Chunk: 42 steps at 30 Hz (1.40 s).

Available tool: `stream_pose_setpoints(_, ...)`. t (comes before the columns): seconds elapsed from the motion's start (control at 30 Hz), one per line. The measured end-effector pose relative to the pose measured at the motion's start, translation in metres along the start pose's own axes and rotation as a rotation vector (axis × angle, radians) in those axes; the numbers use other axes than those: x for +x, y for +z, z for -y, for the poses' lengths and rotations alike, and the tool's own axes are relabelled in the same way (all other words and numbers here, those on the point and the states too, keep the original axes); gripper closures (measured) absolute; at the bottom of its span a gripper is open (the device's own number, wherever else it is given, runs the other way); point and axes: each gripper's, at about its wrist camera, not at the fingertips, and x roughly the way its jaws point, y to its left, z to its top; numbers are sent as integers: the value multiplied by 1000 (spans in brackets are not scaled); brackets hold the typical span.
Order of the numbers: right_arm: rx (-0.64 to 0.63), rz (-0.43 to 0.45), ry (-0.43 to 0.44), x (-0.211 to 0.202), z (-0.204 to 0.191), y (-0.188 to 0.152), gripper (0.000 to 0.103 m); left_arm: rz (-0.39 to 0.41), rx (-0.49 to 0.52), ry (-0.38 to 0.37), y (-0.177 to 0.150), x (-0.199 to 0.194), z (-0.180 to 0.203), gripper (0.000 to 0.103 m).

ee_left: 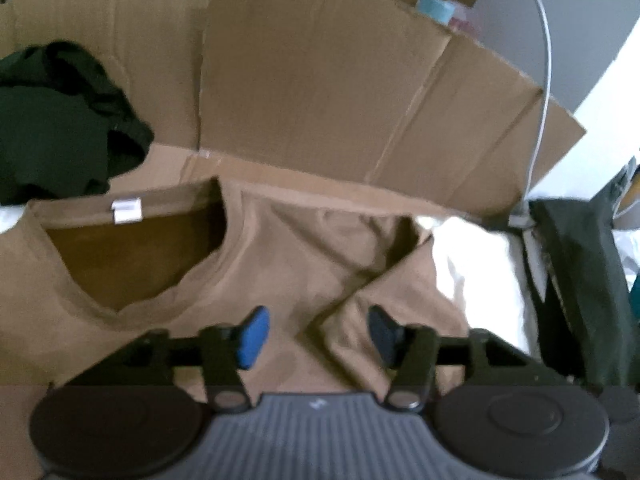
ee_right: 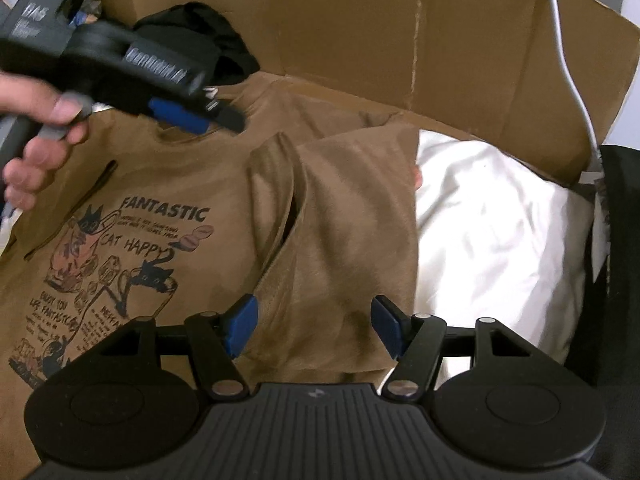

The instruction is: Fold clothes

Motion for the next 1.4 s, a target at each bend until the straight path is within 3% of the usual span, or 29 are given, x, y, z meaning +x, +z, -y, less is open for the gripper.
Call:
stream_pose_setpoints(0.1,-7,11,15,-3,0,-4,30,9,-24,-8,4,12,10,36)
stream_pose_setpoints(0.4,-32,19,33,-3,0,-8,30,-24,-10,29,-2,50,36,32)
stream_pose_setpoints(0.47,-51,18,42,-3,-1,-10,32,-42,-2,36,-4,56,39,41)
stream_pose_setpoints(0.5,-57,14,53,-1,-2,-11,40,-53,1,36,-6,59,40,48)
stream_pose_setpoints(0.57,-69,2,71,1,-3,-12,52,-86,2,39,-8,62,39,82)
stream_pose_setpoints(0.7,-106,-3,83,1,-8,-16,78,-95,-5,25,-9,54,33,89)
stream_pose_setpoints(0.8,-118,-4,89,-1,-10,-16,83,-99,12,28,-9,40,28,95)
stream_pose_setpoints(1.07,-125,-45,83,-7,-13,-18,81,-121,-4,126,-13,7,-2,95)
stream_pose_setpoints(1.2,-102,-42,84,-12,-8,-15,63,-120,-28,136,-14,-3,-16,90)
stream_pose_setpoints(1.37,-86,-5,89,-21,-4,-12,53,-63,-63,102,-7,-10,-16,51)
stream_pose_setpoints(1.4,-83,-3,86,-20,-4,-12,51,-52,-69,95,-5,-9,-14,48)
